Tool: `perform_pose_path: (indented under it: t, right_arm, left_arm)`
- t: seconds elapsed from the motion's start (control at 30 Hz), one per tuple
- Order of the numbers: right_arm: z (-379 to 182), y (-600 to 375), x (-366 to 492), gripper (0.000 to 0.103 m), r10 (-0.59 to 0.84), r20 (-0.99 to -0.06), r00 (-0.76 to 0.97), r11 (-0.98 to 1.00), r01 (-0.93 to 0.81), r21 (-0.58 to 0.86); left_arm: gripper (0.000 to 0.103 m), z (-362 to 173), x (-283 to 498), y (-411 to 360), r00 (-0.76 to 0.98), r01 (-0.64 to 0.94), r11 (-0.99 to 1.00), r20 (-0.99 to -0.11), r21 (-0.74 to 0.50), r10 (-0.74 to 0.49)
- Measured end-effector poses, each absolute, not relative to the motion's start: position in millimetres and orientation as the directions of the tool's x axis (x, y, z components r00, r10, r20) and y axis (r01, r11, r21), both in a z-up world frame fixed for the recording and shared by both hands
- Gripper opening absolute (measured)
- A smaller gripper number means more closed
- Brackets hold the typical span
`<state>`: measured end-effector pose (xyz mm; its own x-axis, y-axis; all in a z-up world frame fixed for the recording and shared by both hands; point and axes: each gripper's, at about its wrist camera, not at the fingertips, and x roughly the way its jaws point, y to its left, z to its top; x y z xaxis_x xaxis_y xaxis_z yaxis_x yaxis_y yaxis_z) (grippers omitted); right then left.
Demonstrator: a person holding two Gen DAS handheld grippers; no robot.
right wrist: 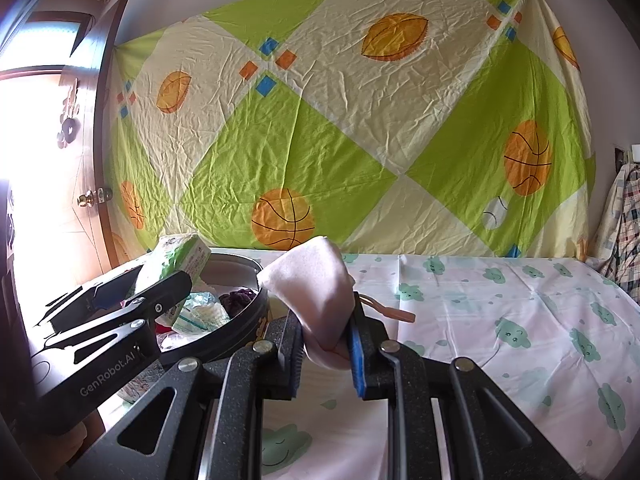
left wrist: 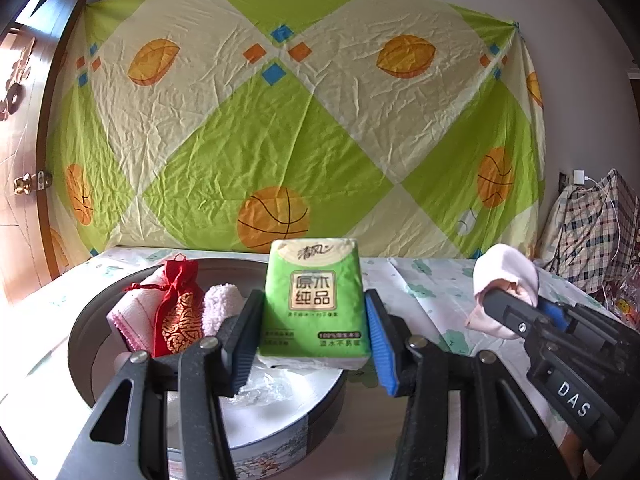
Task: Organize soft objects
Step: 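Lower tissue pack into the tin with left gripper while right gripper carries pink item toward it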
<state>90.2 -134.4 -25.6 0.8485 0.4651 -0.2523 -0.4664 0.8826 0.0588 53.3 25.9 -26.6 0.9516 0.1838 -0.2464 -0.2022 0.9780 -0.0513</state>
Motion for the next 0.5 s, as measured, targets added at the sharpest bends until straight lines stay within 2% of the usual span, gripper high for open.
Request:
perform_pose_path:
  t: [0.5]
  right_arm:
    - [-25.1,-122.1,85.1,0.021,0.49,-0.251,0.835,0.868,-0.492,0.058]
  left_arm:
    - [0.049,-25.2,41.1,38.5,0.951,-0.23,0.972,-0.224,-0.044,0.215]
